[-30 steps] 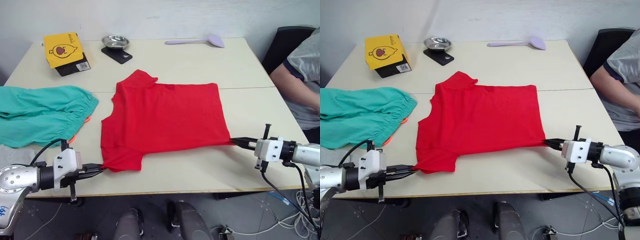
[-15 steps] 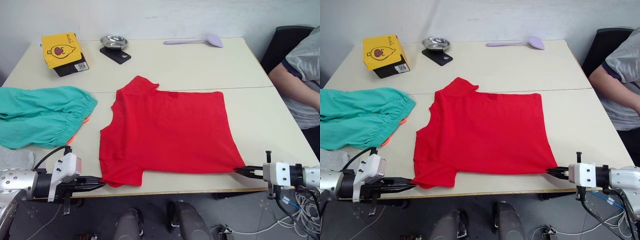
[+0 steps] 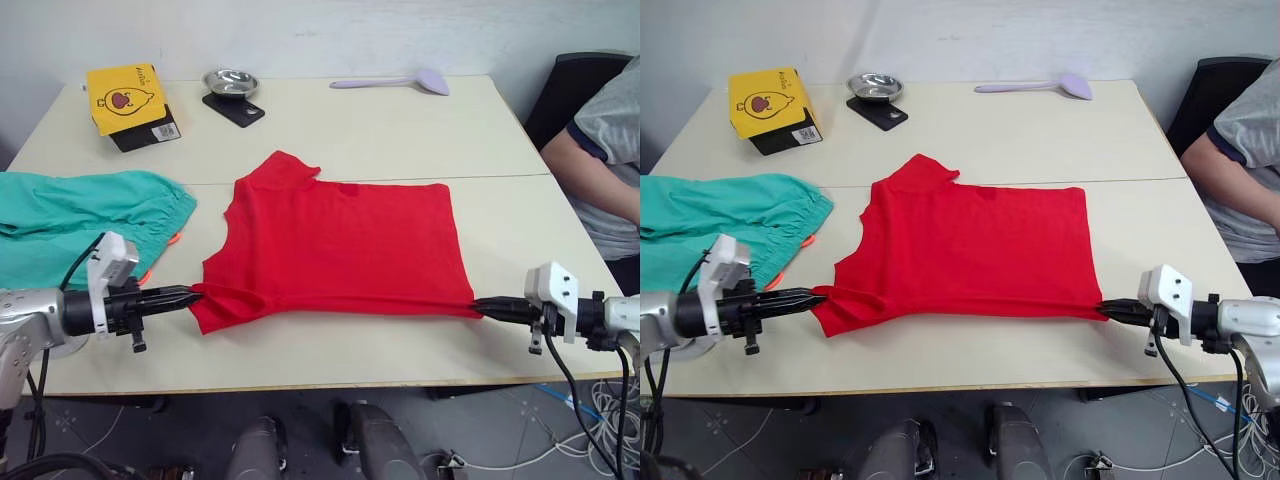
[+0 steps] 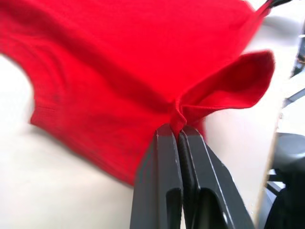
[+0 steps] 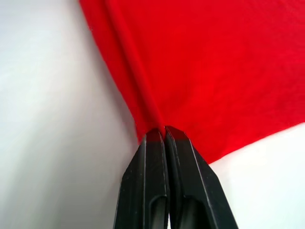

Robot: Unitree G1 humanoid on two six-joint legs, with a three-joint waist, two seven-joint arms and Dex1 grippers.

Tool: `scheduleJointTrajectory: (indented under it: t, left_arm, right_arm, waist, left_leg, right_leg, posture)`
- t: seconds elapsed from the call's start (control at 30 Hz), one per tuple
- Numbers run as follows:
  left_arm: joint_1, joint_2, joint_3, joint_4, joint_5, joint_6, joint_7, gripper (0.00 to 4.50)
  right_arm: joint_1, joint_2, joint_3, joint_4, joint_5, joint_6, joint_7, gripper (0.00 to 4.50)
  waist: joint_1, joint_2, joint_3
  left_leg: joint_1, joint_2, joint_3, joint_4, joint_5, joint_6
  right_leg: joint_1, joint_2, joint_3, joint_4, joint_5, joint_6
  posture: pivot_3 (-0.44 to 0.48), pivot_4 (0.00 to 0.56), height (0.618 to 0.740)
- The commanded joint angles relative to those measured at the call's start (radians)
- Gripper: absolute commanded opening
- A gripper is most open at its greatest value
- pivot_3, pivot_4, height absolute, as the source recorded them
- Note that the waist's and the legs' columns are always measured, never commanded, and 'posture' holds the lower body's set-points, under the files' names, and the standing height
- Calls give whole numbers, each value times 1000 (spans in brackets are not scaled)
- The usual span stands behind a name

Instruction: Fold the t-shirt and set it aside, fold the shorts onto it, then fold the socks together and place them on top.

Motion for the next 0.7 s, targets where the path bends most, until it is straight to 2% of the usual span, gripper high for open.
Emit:
scheduleJointTrajectory:
  t: [0.03, 0.2, 0.4, 0.57, 0.6, 0.67, 0.7]
  left_arm:
    - [-57, -22, -14, 27, -6, 35, 25, 0]
    - [-109, -45, -49, 74, 28, 44, 61, 0]
    - [-111, -33, -66, 112, 78, 36, 80, 0]
    - [-119, -58, -51, 126, 82, 42, 99, 0]
    - [-126, -68, -50, 132, 87, 40, 117, 0]
    - [-135, -86, -46, 140, 92, 31, 137, 457]
    - [-135, -93, -41, 141, 101, 10, 147, 669]
  right_arm:
    - [-44, 29, -6, -4, 5, 88, -18, 69]
    - [-76, 68, 10, 12, -43, 114, -19, 69]
    - [-74, 95, 7, 17, -78, 121, -39, 69]
    - [-69, 118, -21, 14, -73, 115, -64, 69]
    - [-69, 122, -27, 13, -64, 127, -68, 236]
    - [-70, 130, -37, 13, -62, 114, -79, 659]
    - [-68, 132, -46, 6, -55, 113, -79, 1011]
  waist:
    - [1, 0, 0]
    - [3, 0, 0]
    - [4, 0, 0]
    - [5, 0, 0]
    - [6, 0, 0]
    - [8, 0, 0]
    - [8, 0, 0]
  left_leg:
    - [0, 0, 0, 0, 0, 0]
    - [0, 0, 0, 0, 1, -2]
    - [-1, 0, 0, 0, 1, -3]
    - [-1, 0, 0, 0, 1, -3]
    - [-1, 0, 0, 0, 1, -3]
    - [0, 0, 0, 1, 1, -3]
    - [-1, 0, 0, 0, 1, -3]
  right_leg:
    - [0, 0, 0, 0, 0, 0]
    - [0, 0, 0, 0, 0, 0]
    - [0, 0, 0, 0, 0, 0]
    - [0, 0, 0, 0, 0, 0]
    - [0, 0, 0, 0, 0, 0]
    - [0, 0, 0, 0, 0, 0]
    - [0, 0, 0, 0, 0, 0]
  posture:
    - [0, 150, 740]
    - [0, 150, 740]
    - [0, 150, 740]
    - [0, 150, 740]
    - [0, 150, 740]
    - [0, 150, 740]
    - [0, 150, 740]
